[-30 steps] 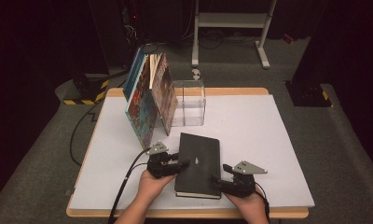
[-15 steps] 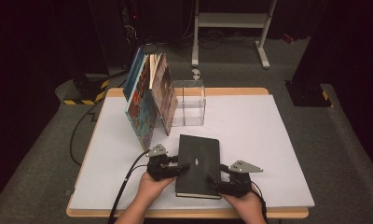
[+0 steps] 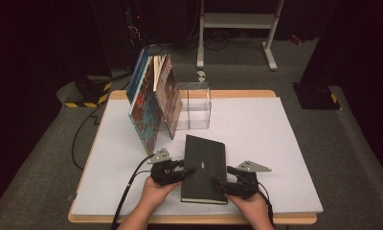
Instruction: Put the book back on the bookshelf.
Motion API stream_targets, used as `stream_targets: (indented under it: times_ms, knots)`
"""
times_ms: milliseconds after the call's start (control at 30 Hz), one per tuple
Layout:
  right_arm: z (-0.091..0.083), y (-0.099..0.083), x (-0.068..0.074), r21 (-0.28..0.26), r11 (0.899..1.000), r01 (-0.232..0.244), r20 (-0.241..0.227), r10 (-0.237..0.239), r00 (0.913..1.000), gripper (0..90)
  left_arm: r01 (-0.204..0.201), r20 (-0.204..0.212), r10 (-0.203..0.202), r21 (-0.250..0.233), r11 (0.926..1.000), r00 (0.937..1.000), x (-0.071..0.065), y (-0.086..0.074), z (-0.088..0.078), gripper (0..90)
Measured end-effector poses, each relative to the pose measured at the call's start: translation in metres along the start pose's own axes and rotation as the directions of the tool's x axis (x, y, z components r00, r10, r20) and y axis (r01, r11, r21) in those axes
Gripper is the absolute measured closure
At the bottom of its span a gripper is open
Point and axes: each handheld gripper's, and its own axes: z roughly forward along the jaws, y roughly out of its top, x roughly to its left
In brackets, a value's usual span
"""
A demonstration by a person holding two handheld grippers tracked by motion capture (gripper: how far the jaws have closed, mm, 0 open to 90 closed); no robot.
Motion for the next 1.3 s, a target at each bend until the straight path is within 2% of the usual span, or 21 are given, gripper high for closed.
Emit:
stream_targets:
  times_ms: [33,100,267,433,467,667,767,833,967,1067,1200,1300]
  knots:
    - [0.001,0.001,-0.002,0.001,1.0,-0.011,-0.005,0.011,0.9999,19.8,-0.027,-0.003,0.027,-0.007,0.9996,0.9996,-0.002,0.001,-0.001,57.1]
    - [0.003,0.004,-0.006,0.018,0.999,-0.036,-0.016,0.036,0.9992,15.9,-0.054,-0.008,0.054,-0.009,0.9985,0.9985,-0.003,0.002,-0.002,57.1]
    - [0.01,0.009,-0.015,0.045,0.995,-0.091,-0.067,0.094,0.9933,11.9,-0.102,-0.018,0.101,-0.022,0.9946,0.9947,-0.008,0.003,-0.005,57.1]
    - [0.012,0.01,-0.017,0.03,0.992,-0.12,-0.095,0.122,0.9879,9.1,-0.156,-0.036,0.155,-0.04,0.987,0.9873,-0.016,0.003,-0.009,57.1]
    - [0.012,0.01,-0.017,0.03,0.992,-0.12,-0.095,0.122,0.9879,9.1,-0.156,-0.036,0.155,-0.04,0.987,0.9873,-0.016,0.003,-0.009,57.2]
    - [0.016,0.01,-0.022,0.019,0.989,-0.149,-0.15,0.151,0.9772,2.9,-0.214,-0.054,0.21,-0.069,0.9745,0.9762,-0.024,0.002,-0.013,57.1]
    - [0.018,0.01,-0.024,0.031,0.984,-0.175,-0.184,0.177,0.9668,0.1,-0.237,-0.062,0.233,-0.077,0.9683,0.9705,-0.028,0.002,-0.015,57.2]
    - [0.02,0.01,-0.027,0.039,0.981,-0.189,-0.214,0.193,0.9576,0.0,-0.246,-0.064,0.241,-0.08,0.966,0.9684,-0.029,0.001,-0.016,57.2]
    - [0.02,0.011,-0.029,0.049,0.98,-0.194,-0.227,0.2,0.9532,0.0,-0.26,-0.065,0.255,-0.088,0.9616,0.9648,-0.03,0.001,-0.016,57.1]
    - [0.021,0.011,-0.031,0.059,0.977,-0.206,-0.242,0.214,0.9464,0.0,-0.276,-0.067,0.27,-0.093,0.9568,0.9605,-0.031,0.001,-0.017,57.1]
    - [0.022,0.01,-0.033,0.045,0.974,-0.22,-0.267,0.224,0.9373,0.0,-0.294,-0.068,0.288,-0.11,0.9495,0.9553,-0.033,-0.001,-0.018,57.1]
    - [0.021,0.011,-0.033,0.042,0.975,-0.22,-0.269,0.223,0.9368,0.0,-0.306,-0.069,0.3,-0.117,0.9448,0.9515,-0.033,-0.002,-0.019,57.1]
